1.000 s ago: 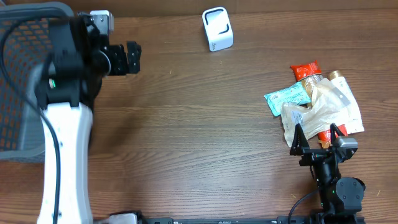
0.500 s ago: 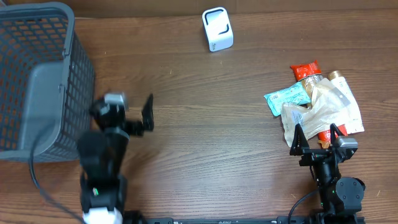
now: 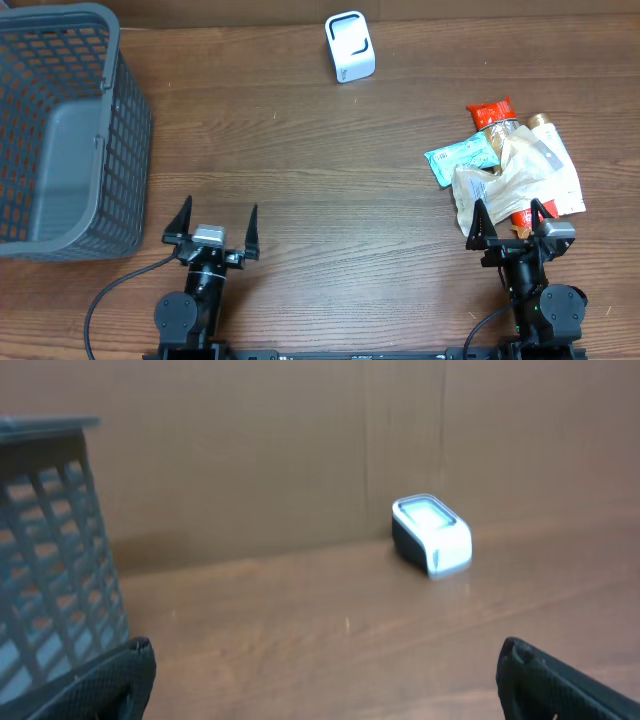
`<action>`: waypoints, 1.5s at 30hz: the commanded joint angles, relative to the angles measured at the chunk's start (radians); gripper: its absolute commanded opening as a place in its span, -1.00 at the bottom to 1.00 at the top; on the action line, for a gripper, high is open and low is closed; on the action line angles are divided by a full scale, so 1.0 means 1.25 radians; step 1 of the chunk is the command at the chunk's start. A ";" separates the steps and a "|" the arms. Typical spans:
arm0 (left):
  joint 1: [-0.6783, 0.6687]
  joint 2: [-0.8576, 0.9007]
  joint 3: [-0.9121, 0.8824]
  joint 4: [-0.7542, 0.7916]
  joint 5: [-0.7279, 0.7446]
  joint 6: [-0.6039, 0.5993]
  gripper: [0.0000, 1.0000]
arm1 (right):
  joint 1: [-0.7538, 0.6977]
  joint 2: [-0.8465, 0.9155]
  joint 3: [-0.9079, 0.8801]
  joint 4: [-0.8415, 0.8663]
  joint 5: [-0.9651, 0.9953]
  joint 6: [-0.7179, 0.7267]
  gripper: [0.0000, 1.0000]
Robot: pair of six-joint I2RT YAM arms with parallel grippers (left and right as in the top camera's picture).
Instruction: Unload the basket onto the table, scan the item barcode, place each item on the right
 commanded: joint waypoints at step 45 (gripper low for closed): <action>-0.005 -0.076 -0.011 -0.153 -0.028 0.071 1.00 | -0.003 -0.008 -0.008 0.006 0.001 0.002 1.00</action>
